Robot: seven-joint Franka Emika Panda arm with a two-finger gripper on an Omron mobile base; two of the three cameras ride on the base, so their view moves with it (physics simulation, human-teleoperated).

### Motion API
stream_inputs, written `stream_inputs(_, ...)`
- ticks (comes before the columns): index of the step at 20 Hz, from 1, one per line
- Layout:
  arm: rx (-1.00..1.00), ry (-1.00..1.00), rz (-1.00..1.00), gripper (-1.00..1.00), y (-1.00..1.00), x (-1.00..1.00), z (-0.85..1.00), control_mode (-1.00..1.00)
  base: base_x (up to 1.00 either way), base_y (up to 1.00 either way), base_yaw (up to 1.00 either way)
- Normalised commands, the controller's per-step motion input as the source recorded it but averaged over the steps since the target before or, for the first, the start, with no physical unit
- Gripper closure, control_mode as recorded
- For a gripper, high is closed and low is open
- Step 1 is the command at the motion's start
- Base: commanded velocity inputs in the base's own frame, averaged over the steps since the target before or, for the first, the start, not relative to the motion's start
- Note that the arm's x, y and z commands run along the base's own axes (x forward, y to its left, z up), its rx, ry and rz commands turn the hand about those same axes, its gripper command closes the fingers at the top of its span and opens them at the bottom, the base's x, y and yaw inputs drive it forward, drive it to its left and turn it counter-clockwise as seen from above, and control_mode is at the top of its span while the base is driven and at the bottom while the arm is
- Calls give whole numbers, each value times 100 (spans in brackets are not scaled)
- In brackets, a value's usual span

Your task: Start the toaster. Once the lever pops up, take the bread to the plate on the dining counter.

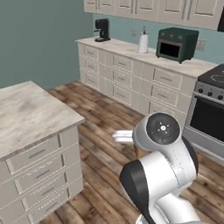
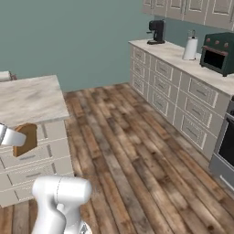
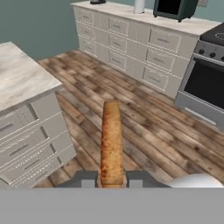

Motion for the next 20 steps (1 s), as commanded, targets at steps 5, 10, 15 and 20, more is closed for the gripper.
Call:
stream_inputs(5, 0, 0, 0, 100, 0, 0, 0, 100, 62, -54, 22)
stream_inputs(10, 0, 0, 0, 100, 0, 0, 0, 100, 63, -65, 22)
stream_inputs(15, 0, 0, 0, 100, 0, 0, 0, 100, 69, -65, 25)
stream_inputs(20, 0, 0, 0, 100, 0, 0, 0, 100, 87, -56, 29)
